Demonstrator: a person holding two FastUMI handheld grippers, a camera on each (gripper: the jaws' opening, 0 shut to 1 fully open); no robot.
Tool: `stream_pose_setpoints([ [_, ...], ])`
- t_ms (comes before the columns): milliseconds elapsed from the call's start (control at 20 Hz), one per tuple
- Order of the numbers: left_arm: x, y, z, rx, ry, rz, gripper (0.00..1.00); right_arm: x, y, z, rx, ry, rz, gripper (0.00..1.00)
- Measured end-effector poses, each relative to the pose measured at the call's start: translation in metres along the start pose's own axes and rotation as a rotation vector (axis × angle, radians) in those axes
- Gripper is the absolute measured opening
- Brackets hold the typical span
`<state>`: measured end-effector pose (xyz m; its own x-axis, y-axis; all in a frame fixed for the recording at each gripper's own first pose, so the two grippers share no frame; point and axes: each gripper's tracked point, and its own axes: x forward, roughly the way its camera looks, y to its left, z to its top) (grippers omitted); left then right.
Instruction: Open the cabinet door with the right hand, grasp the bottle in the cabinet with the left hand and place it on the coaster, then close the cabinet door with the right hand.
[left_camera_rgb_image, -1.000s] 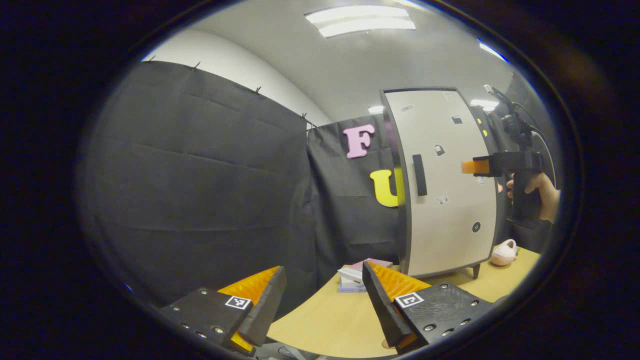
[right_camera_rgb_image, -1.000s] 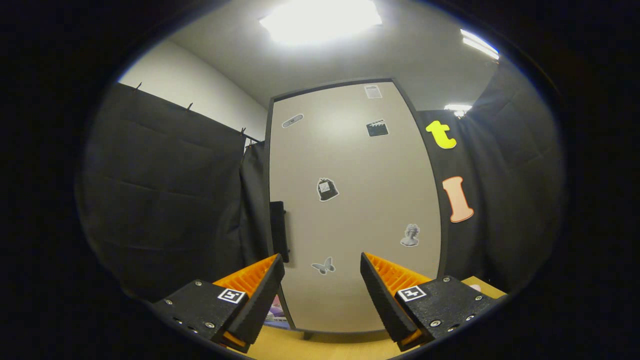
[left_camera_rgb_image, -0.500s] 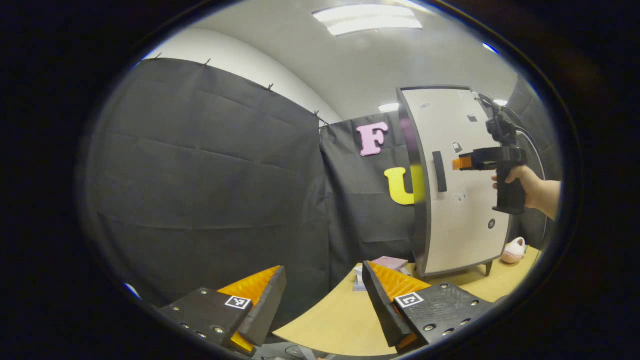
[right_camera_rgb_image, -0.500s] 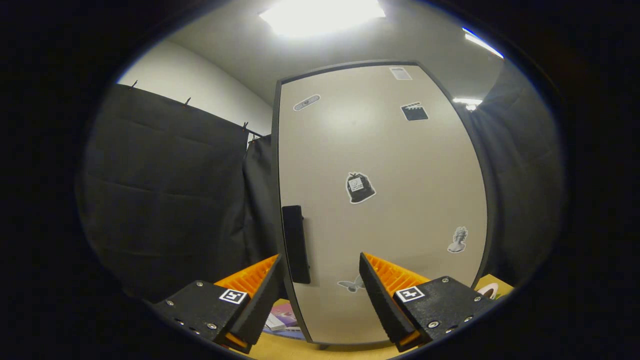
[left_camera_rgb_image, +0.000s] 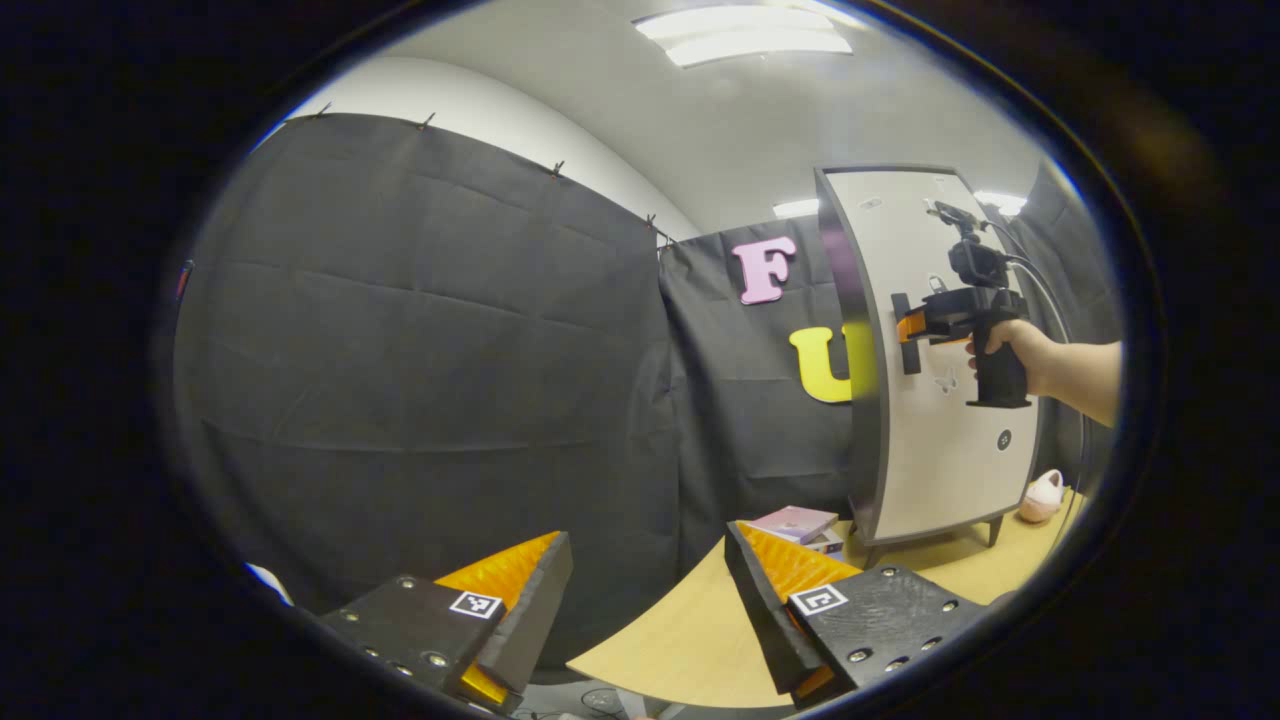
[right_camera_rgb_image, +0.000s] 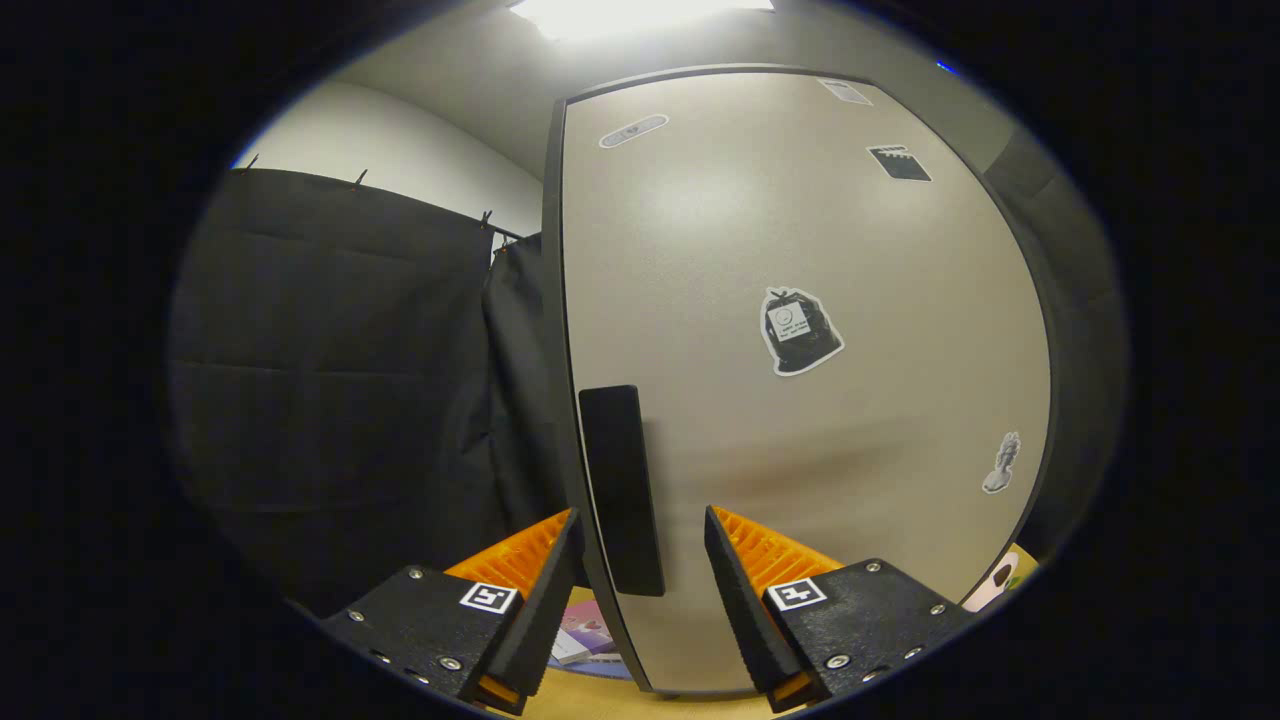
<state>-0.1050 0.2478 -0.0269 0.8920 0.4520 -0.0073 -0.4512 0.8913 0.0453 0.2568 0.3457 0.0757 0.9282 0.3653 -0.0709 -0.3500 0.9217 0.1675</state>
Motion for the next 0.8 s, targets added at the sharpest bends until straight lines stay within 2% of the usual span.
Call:
stream_pose_setpoints([
  [100, -0.001, 0.004, -0.004, -0.004, 0.006, 0.009, 0.88, 0.008, 0.001, 0.003, -0.009, -0.001, -0.014, 0.71],
  [150, 0.000, 0.005, -0.006, -0.010, 0.011, 0.012, 0.93, 0.012, 0.003, 0.002, -0.012, 0.011, -0.016, 0.66],
  [200, 0.000, 0.005, -0.007, -0.015, 0.015, 0.015, 0.88, 0.016, 0.004, -0.001, -0.011, 0.029, -0.017, 0.64],
  [300, -0.001, 0.009, -0.009, -0.022, 0.020, 0.021, 0.88, 0.022, 0.003, -0.007, -0.011, 0.068, -0.033, 0.55],
  [450, 0.000, 0.010, -0.009, -0.030, 0.022, 0.025, 0.93, 0.022, 0.003, -0.010, -0.056, 0.085, -0.037, 0.31],
  [550, 0.000, 0.008, -0.010, -0.038, 0.024, 0.019, 0.93, 0.022, 0.004, -0.011, -0.068, 0.096, -0.030, 0.24],
  [600, 0.000, 0.007, -0.010, -0.041, 0.025, 0.015, 0.88, 0.021, 0.004, -0.011, -0.061, 0.106, -0.023, 0.22],
  [700, -0.001, 0.004, -0.007, -0.043, 0.021, -0.002, 0.88, 0.018, 0.004, -0.011, -0.066, 0.113, -0.006, 0.20],
  [750, 0.000, 0.002, -0.004, -0.042, 0.018, -0.013, 0.93, 0.016, 0.004, -0.011, -0.066, 0.119, 0.006, 0.20],
  [800, -0.001, -0.001, -0.001, -0.039, 0.013, -0.023, 0.88, 0.013, 0.005, -0.011, -0.063, 0.121, 0.019, 0.20],
])
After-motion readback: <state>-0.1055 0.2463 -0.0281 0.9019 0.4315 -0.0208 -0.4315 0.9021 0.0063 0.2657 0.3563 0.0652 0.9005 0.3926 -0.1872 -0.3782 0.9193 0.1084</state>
